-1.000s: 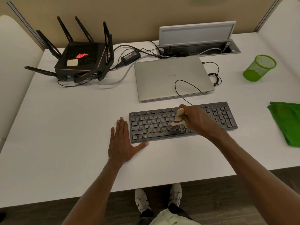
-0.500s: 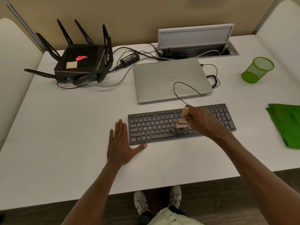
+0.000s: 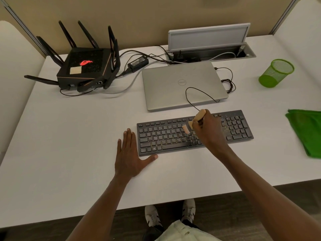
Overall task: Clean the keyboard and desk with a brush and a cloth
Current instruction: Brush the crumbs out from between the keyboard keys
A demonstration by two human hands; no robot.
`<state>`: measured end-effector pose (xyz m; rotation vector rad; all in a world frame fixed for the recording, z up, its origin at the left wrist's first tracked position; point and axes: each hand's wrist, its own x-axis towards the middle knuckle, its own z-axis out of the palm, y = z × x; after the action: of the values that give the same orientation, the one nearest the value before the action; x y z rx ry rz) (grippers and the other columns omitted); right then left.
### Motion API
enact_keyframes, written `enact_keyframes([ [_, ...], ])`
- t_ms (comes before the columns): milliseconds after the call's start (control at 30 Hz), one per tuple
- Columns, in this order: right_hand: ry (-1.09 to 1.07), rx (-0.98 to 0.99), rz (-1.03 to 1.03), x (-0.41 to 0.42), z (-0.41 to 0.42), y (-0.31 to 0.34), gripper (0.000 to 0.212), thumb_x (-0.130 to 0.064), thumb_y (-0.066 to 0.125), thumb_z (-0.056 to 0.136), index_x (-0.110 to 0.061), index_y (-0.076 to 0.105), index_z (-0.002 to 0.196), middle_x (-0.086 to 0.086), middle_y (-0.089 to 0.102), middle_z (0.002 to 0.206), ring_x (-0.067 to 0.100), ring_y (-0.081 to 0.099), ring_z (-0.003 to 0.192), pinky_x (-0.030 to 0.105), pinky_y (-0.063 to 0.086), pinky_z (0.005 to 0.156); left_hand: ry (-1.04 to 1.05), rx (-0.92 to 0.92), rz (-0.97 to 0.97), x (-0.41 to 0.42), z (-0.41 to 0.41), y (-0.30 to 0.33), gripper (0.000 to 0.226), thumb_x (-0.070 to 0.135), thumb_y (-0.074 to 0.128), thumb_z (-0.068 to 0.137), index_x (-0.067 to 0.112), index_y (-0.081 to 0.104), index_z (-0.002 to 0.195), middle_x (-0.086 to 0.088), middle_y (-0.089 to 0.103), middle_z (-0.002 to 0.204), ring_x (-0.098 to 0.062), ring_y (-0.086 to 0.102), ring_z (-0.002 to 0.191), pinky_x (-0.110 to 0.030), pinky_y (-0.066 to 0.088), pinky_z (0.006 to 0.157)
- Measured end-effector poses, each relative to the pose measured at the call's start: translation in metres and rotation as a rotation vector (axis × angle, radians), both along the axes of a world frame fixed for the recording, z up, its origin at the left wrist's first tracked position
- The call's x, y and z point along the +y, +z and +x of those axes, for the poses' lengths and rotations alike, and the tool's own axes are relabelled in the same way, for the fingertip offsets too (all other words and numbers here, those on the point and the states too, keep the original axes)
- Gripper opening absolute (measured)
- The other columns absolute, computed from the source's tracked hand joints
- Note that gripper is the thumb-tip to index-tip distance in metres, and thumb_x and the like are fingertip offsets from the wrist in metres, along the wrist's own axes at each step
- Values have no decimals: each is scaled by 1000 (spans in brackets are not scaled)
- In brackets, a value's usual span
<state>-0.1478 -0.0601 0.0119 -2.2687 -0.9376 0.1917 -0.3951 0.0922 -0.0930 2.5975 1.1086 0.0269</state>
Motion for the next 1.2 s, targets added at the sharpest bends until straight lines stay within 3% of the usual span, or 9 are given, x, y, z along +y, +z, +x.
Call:
enact_keyframes([
  [100,16,-30,-48,-1,0,4,7,-17,58,92,-12,53,92,-3,62,68,8,60,56,28,50,46,1,-1,5,0,0,-1,137,104,26,70,6,2,163,-7,-13,170,-17,-15,157,-43,-2,128],
  [267,24,3,4,9,-3,10,8,-17,55,97,-10,52,98,-5,61,70,5,59,59,23,47,47,-1,-10,8,0,0,-1,137,103,28,70,6,3,163,-8,-10,171,-18,-13,157,-43,-1,128],
  [400,57,-16,-75,3,-4,4,9,-17,55,96,-8,51,95,-1,61,71,5,59,57,22,46,45,1,-10,3,0,0,-1,137,103,29,70,6,2,163,-7,-13,170,-17,-15,157,-42,-3,128],
  [500,23,-37,-75,-2,-2,3,8,-17,56,93,-10,52,94,-1,62,69,10,60,56,29,50,46,3,-12,2,0,0,-1,137,103,29,70,6,2,163,-7,-12,170,-17,-14,157,-43,-2,128],
  [600,-3,21,-23,3,-3,5,10,-20,56,96,-11,53,98,-5,61,72,7,61,60,25,50,49,3,-13,4,-1,0,0,137,104,28,70,6,3,163,-7,-11,171,-17,-14,157,-42,-2,128],
  [700,22,31,-13,4,-7,0,11,-21,55,98,-11,51,99,0,65,74,8,63,60,29,53,49,4,-12,5,0,-1,0,138,104,26,69,6,3,163,-7,-12,170,-17,-14,157,-42,-3,128],
  [833,65,-36,-69,-4,-11,3,9,-17,56,96,-10,52,92,1,62,70,4,57,55,18,40,44,4,-17,11,-1,-1,-1,137,104,28,70,6,4,163,-8,-10,171,-18,-12,157,-44,0,128],
  [933,32,-21,-30,-1,-11,8,8,-16,54,97,-8,51,96,0,61,69,10,61,58,25,47,46,0,-21,8,-1,-1,-1,136,103,29,70,7,2,163,-8,-10,171,-18,-13,157,-43,-1,128],
  [1200,57,-49,-60,-2,-10,10,10,-15,52,98,-6,51,94,-4,57,64,8,58,54,19,42,44,2,-34,5,0,-1,-2,136,103,30,71,6,5,163,-7,-10,171,-18,-12,157,-45,2,129],
])
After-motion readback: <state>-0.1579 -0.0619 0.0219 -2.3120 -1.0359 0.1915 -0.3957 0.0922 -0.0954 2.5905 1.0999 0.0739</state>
